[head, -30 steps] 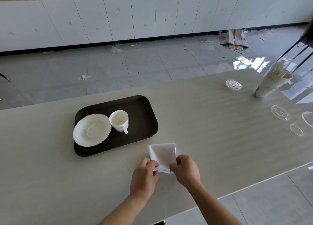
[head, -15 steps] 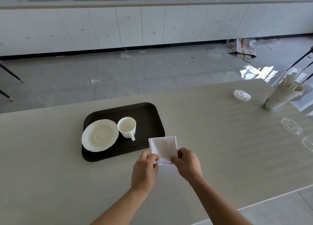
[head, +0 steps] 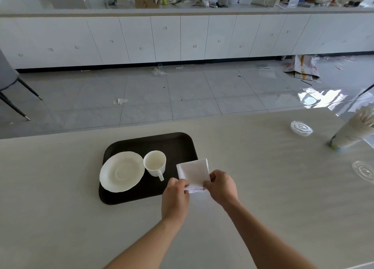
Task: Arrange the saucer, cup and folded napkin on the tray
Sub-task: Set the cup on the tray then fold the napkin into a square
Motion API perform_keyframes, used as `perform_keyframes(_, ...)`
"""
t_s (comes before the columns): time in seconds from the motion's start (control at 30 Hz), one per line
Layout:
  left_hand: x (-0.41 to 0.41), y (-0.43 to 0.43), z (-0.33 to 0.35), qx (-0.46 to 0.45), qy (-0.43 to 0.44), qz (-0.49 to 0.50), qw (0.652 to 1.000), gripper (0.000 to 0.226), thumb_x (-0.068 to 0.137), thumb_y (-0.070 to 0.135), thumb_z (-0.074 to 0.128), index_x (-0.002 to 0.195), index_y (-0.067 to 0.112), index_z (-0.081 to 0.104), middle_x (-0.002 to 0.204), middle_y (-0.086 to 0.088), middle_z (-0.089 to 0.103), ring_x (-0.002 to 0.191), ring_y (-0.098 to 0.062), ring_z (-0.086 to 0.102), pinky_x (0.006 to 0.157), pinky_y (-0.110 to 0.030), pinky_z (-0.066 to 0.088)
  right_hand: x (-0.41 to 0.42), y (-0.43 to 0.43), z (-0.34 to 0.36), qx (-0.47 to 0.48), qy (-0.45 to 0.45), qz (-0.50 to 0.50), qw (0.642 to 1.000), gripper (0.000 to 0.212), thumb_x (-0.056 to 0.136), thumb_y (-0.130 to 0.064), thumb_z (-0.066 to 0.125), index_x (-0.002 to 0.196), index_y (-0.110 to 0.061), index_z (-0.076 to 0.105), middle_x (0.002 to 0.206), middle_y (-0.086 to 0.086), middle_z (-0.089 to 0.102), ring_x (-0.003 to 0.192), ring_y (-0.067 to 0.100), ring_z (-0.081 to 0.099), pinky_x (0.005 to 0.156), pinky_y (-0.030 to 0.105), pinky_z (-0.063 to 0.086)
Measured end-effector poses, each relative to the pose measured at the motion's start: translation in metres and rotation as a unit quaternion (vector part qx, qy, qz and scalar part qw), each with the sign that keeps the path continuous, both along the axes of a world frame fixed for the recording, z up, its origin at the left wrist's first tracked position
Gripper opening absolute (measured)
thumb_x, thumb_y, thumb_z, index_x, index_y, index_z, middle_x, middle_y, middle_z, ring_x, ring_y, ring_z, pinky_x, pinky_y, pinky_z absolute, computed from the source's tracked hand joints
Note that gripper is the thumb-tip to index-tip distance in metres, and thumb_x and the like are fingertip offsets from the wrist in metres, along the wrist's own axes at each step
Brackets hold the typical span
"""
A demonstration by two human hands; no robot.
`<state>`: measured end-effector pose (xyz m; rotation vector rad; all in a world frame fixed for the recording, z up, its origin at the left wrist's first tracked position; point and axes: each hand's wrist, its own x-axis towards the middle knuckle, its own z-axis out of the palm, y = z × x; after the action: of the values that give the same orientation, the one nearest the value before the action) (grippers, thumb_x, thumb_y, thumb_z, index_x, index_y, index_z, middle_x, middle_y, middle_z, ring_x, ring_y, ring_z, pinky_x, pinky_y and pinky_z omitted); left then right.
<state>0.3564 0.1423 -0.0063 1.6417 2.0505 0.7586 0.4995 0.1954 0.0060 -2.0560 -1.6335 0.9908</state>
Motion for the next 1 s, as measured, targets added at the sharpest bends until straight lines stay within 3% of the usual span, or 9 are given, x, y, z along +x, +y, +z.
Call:
perform_keyframes(0.17, 0.003, 0.023, -0.005, -0.013, -0.021, 0.058, 0.998, 0.026, 0.085, 0.000, 0.058, 0.107, 0.010, 0.069, 0.100, -0.008, 0.060, 0.086, -0.026, 0.061, 0.071, -0.024, 0.040, -0.010, 0.031, 0.001, 0.003, -0.003, 0.005, 1.000, 0.002, 0.077, -0.016, 0.065, 0.078, -0.014, 0.065, 0.071, -0.001, 0.066, 0.069, 0.025, 0.063, 0.052, 0.026, 0.040)
perform_keyframes(0.3, 0.005, 0.035, -0.008, -0.022, -0.027, 0.089, 0.995, 0.030, 0.088, 0.001, 0.056, 0.115, 0.008, 0.066, 0.108, -0.011, 0.060, 0.094, -0.027, 0.062, 0.074, -0.023, 0.040, -0.018, 0.046, -0.003, -0.005, 0.011, 0.001, 1.000, 0.006, 0.075, -0.013, 0.063, 0.080, -0.011, 0.067, 0.075, 0.004, 0.073, 0.073, 0.028, 0.071, 0.065, 0.034, 0.056)
perform_keyframes(0.5, 0.005, 0.030, -0.017, -0.052, 0.036, 0.040, 0.997, 0.039, 0.083, 0.006, 0.051, 0.121, 0.014, 0.055, 0.111, -0.005, 0.048, 0.100, -0.023, 0.052, 0.084, -0.027, 0.045, -0.023, 0.047, -0.014, -0.001, 0.022, 0.000, 1.000, 0.005, 0.077, -0.014, 0.065, 0.083, -0.013, 0.066, 0.077, 0.003, 0.072, 0.073, 0.025, 0.068, 0.065, 0.035, 0.055)
perform_keyframes(0.67, 0.005, 0.020, -0.028, -0.083, 0.131, -0.006, 0.988, 0.054, 0.084, 0.023, 0.051, 0.136, 0.019, 0.036, 0.141, -0.012, 0.034, 0.118, -0.026, 0.045, 0.092, -0.036, 0.042, -0.023, 0.046, -0.020, -0.012, 0.020, 0.017, 1.000, 0.016, 0.084, -0.021, 0.066, 0.099, -0.014, 0.064, 0.091, 0.004, 0.073, 0.078, 0.026, 0.072, 0.073, 0.039, 0.060)
perform_keyframes(0.83, 0.000, 0.005, -0.026, -0.086, 0.136, -0.051, 0.986, 0.069, 0.087, 0.026, 0.052, 0.148, 0.018, 0.020, 0.160, -0.016, 0.008, 0.142, -0.029, 0.027, 0.111, -0.036, 0.033, -0.019, 0.045, -0.020, -0.007, 0.021, 0.001, 1.000, 0.039, 0.088, -0.032, 0.069, 0.123, -0.016, 0.059, 0.100, 0.001, 0.070, 0.086, 0.024, 0.070, 0.077, 0.036, 0.056)
perform_keyframes(0.9, -0.011, -0.010, -0.022, -0.045, 0.141, -0.085, 0.985, 0.071, 0.084, 0.024, 0.055, 0.148, 0.018, 0.024, 0.159, -0.016, 0.015, 0.144, -0.028, 0.026, 0.112, -0.034, 0.032, -0.019, 0.041, -0.015, 0.033, 0.006, -0.015, 0.999, 0.042, 0.089, -0.033, 0.070, 0.125, -0.015, 0.059, 0.107, 0.001, 0.065, 0.088, 0.020, 0.065, 0.075, 0.031, 0.049)
perform_keyframes(1.0, -0.042, -0.043, -0.015, 0.005, 0.135, -0.155, 0.979, 0.068, 0.068, 0.021, 0.072, 0.132, 0.018, 0.049, 0.140, -0.012, 0.051, 0.122, -0.024, 0.057, 0.095, -0.031, 0.050, -0.026, 0.027, -0.004, 0.127, -0.002, -0.018, 0.992, 0.031, 0.089, -0.025, 0.073, 0.117, -0.014, 0.065, 0.103, 0.001, 0.063, 0.082, 0.019, 0.062, 0.071, 0.029, 0.045)
